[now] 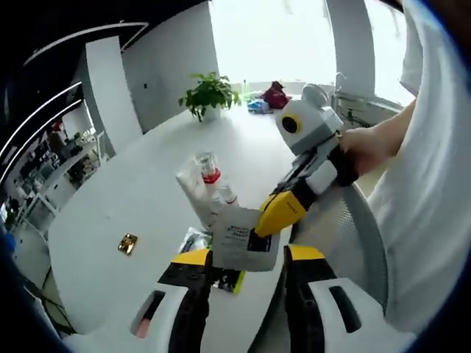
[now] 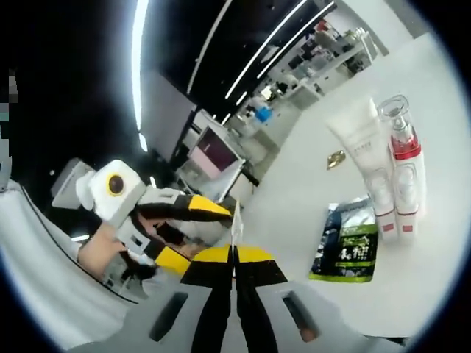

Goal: Arrange the skincare products in the storage area until every visible bottle or jar stands upright without overlapping.

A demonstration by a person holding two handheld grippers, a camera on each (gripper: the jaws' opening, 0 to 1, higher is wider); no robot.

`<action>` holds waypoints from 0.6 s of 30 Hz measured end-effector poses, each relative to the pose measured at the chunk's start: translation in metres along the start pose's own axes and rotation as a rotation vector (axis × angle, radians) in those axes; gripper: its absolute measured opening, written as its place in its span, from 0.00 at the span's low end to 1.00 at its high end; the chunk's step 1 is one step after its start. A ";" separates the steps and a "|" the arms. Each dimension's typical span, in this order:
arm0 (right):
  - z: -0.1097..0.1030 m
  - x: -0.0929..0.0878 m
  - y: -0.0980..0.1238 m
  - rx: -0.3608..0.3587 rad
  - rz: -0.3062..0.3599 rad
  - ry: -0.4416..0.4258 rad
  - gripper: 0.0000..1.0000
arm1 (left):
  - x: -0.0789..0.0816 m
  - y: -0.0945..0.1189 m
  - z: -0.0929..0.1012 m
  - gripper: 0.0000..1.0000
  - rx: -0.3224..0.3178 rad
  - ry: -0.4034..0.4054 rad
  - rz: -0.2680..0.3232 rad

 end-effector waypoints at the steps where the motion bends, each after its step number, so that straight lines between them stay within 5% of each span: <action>1: -0.001 0.002 0.000 0.004 0.008 -0.009 0.01 | -0.001 0.001 -0.001 0.49 0.000 0.027 0.015; 8: -0.010 0.019 -0.001 0.056 0.135 -0.124 0.01 | 0.008 0.013 -0.008 0.58 -0.007 0.346 0.221; 10: -0.014 0.025 -0.002 0.085 0.178 -0.165 0.01 | 0.015 0.019 -0.013 0.61 -0.031 0.500 0.341; 13: -0.019 0.037 -0.002 0.125 0.272 -0.229 0.01 | 0.030 0.032 -0.021 0.55 -0.102 0.782 0.599; 18: -0.028 0.050 -0.003 0.191 0.411 -0.333 0.01 | 0.025 0.028 -0.022 0.47 -0.071 0.885 0.634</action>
Point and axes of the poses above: the point that each gripper's makers call its tool centre point, and the gripper's own axes: y roughly backward along the fingers, z roughly to its right, x roughly out of its top, the point moved 4 cm from there along y, roughly backward along the fingers, and after that the axes turned 1 degree about -z, right-handed, at the moved point
